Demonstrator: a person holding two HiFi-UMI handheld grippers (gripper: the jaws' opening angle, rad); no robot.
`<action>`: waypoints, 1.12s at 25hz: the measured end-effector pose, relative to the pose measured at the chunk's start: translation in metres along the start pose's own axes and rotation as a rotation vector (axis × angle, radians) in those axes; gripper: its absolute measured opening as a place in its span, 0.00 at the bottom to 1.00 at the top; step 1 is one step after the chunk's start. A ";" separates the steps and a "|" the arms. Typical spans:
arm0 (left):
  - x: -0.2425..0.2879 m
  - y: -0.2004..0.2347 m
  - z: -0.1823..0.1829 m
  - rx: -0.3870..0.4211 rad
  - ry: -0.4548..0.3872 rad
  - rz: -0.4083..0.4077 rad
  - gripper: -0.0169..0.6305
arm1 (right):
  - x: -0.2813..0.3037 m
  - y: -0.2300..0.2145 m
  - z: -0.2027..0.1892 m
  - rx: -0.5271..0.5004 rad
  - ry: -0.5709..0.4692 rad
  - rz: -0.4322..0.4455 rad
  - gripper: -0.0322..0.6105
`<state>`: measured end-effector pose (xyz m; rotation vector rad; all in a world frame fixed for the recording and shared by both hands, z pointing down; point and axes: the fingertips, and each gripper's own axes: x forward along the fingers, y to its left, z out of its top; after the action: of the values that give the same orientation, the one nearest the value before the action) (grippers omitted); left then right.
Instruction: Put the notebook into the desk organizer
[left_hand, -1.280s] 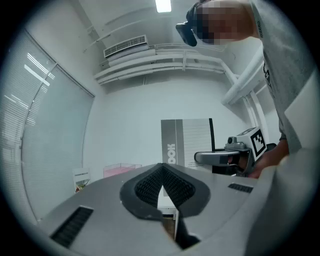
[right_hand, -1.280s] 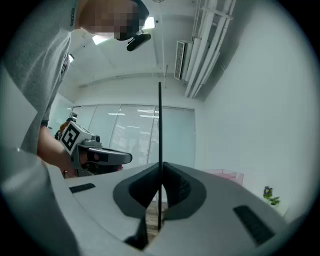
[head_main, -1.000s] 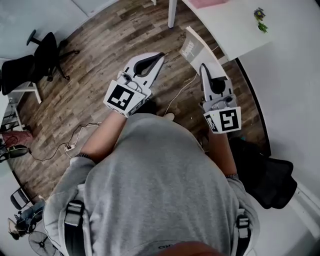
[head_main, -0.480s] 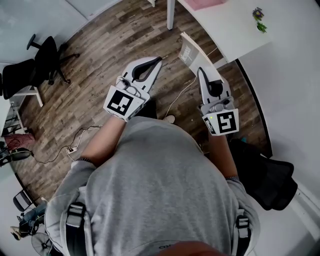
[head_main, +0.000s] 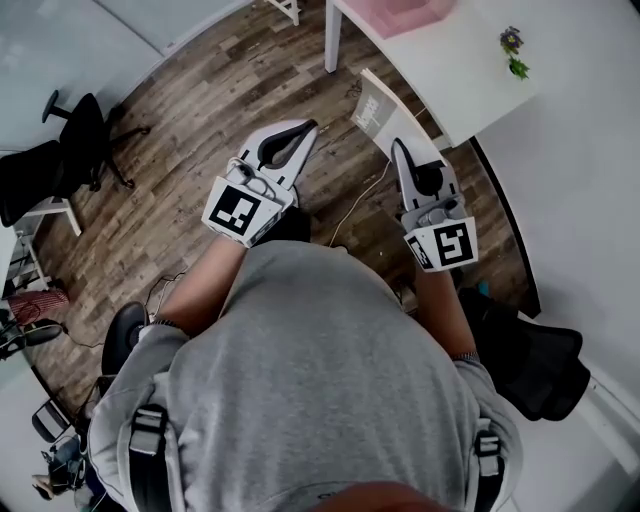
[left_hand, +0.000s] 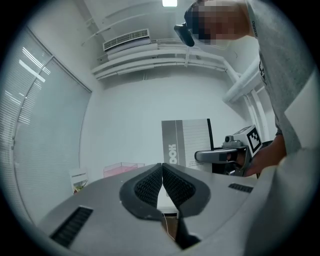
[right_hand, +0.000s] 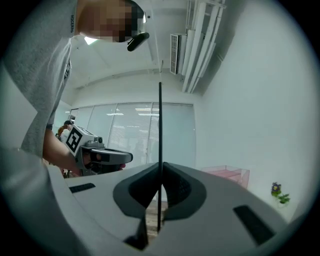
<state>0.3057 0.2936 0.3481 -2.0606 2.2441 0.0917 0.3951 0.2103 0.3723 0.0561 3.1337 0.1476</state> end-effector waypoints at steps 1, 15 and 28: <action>0.004 0.008 0.001 0.001 -0.004 -0.004 0.06 | 0.008 -0.004 0.001 0.010 0.000 -0.002 0.05; 0.029 0.138 0.007 -0.023 -0.026 -0.058 0.06 | 0.137 -0.023 0.008 0.033 0.034 -0.060 0.06; 0.056 0.215 -0.001 -0.031 -0.032 -0.117 0.06 | 0.208 -0.042 0.005 0.030 0.050 -0.135 0.05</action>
<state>0.0873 0.2564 0.3390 -2.1848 2.1117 0.1506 0.1856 0.1769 0.3632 -0.1610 3.1756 0.1022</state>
